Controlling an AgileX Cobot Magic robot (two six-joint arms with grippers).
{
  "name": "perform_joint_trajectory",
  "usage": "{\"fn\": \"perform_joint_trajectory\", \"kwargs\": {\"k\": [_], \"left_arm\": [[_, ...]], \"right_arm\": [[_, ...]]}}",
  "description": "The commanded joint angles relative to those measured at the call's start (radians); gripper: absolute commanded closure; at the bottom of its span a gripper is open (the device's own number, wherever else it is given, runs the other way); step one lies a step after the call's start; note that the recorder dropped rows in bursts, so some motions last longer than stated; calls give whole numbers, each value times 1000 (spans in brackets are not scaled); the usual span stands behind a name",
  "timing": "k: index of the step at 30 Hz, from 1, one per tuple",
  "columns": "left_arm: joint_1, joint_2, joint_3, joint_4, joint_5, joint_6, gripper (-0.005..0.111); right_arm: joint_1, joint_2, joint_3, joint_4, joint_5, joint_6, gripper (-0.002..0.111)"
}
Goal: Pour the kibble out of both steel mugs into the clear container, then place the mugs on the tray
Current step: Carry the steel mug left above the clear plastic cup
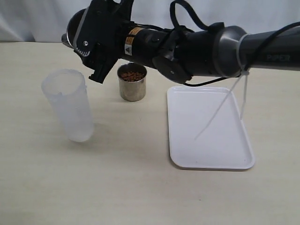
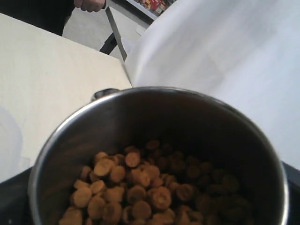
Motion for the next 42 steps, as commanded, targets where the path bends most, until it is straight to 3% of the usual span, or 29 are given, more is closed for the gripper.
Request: {"fn": "perform_joint_trajectory", "kwargs": {"k": [1,42], "left_arm": [[-1,-2,3,-3,-7,-1,107],[-1,-2,3,-3,1,-1,107]], "right_arm": [[18,15,-19,9,-35,-110,104],[55,56,-65,10,-86,-556,104]]}}
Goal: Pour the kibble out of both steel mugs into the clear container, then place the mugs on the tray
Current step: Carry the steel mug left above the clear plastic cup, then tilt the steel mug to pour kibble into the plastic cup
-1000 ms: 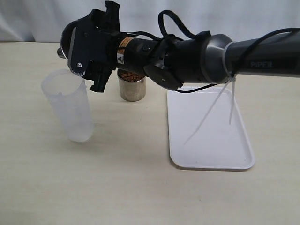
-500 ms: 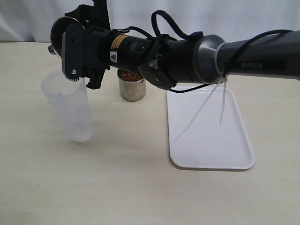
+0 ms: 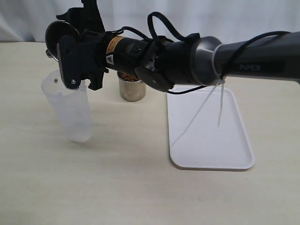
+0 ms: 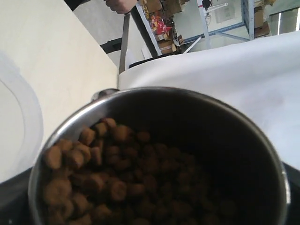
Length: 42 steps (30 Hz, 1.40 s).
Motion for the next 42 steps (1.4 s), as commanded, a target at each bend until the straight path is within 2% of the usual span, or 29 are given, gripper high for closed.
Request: {"fn": "perform_joint_trajectory", "kwargs": {"k": [1,16,42], "left_arm": [[-1,-2,3,-3,-1,-1,107],[-1,-2,3,-3,-9,-1,107],[-1,-2,3,-3,-5,-1,107]], "right_arm": [[2,-9,-15,8,-33,-51,104],[2,-9,-15,8,-33,-179,104],[3,-7,-17,8,-54,-268,104]]}}
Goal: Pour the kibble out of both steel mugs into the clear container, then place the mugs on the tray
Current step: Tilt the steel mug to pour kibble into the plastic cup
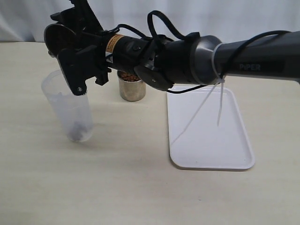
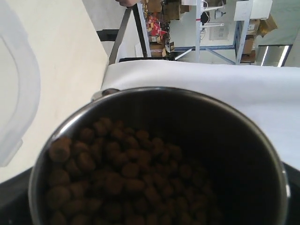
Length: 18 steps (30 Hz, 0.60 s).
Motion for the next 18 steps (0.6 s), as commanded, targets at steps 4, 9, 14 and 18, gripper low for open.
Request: {"fn": "perform_joint_trajectory", "kwargs": {"k": [4,9,14,18], "left_arm": [[-1,-2,3,-3,-5,-1,107],[-1,-2,3,-3,-5,-1,107],[-1,-2,3,-3,-5,-1,107],[-1,-2,3,-3,-5,-1,107]], "right_arm": [[13,-7,-10,8,-59,10,104],[17,10,-10,8,-69,-37,104],[21,26,-10,8,-85,-104,104],[21,26,-10,8,-85,-105,104]]}}
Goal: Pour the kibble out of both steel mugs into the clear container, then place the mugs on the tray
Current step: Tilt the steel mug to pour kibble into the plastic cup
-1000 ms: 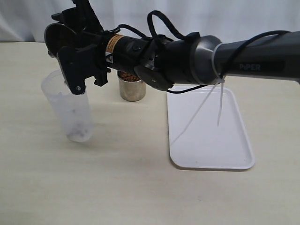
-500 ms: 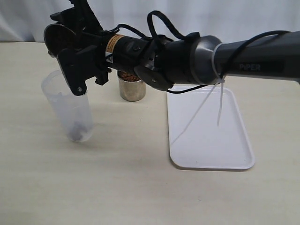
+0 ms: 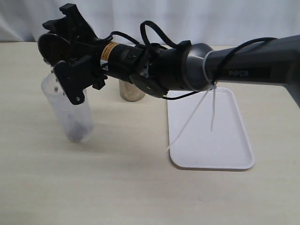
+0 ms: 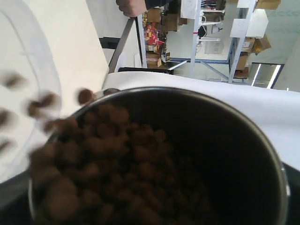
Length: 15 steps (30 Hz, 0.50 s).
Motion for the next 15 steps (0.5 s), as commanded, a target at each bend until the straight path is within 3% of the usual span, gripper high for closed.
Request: {"fn": "perform_joint_trajectory", "kwargs": {"k": [1,15], "left_arm": [[-1,-2,3,-3,-5,-1,107],[-1,-2,3,-3,-7,-1,107]], "right_arm": [[2,-6,-10,8,-40,-20,104],[2,-6,-10,8,-46,-62,104]]}}
